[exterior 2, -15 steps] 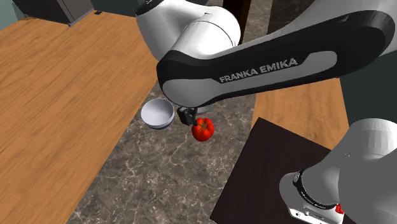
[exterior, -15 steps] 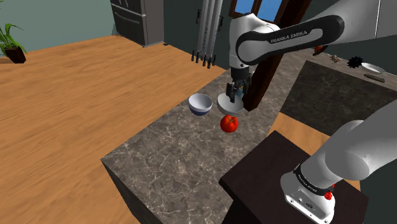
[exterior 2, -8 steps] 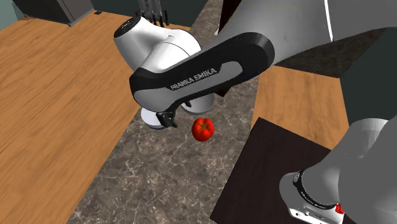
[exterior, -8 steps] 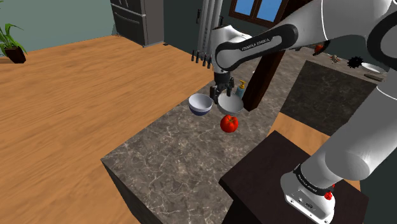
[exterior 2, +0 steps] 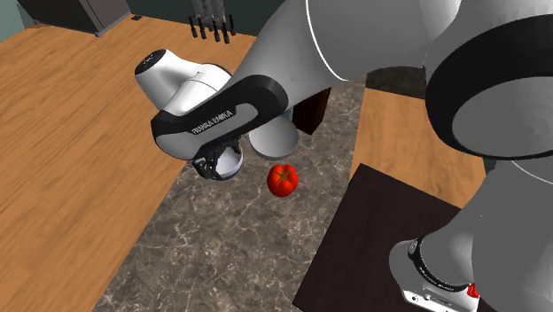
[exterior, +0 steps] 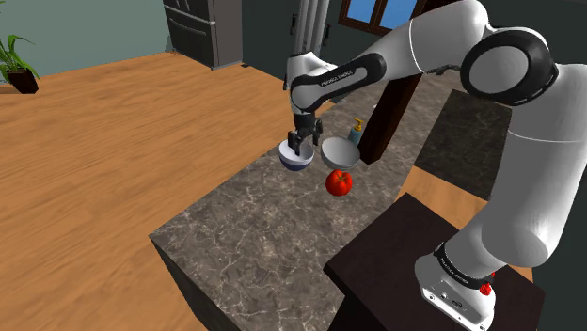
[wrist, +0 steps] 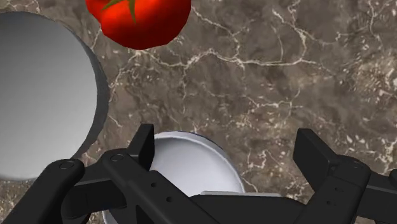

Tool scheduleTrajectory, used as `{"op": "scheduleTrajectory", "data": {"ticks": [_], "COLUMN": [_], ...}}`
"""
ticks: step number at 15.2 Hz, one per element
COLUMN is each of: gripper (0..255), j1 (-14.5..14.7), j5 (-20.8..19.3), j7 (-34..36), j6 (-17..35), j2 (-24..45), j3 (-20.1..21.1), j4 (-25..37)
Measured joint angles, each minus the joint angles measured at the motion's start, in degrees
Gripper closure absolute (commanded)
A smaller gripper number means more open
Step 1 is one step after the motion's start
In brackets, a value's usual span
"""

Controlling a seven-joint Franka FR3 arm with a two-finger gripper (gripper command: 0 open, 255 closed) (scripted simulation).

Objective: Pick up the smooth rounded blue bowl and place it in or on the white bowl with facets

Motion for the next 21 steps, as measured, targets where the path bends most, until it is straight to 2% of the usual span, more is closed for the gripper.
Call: {"op": "scheduleTrajectory", "data": {"ticks": [9,10,21], "gripper": [0,0,0], "j1": [2.22,2.31,2.21], "j5": [-0.39,-0.4,-0.68], "j7": [0.85,0.86,1.11], "j6": [-4.86,-4.92,-0.8], "j2": [22.59,23.87,26.37], "j3": [-0.59,-0.64,-0.87], "j4": [27.62,28.96,27.37]}}
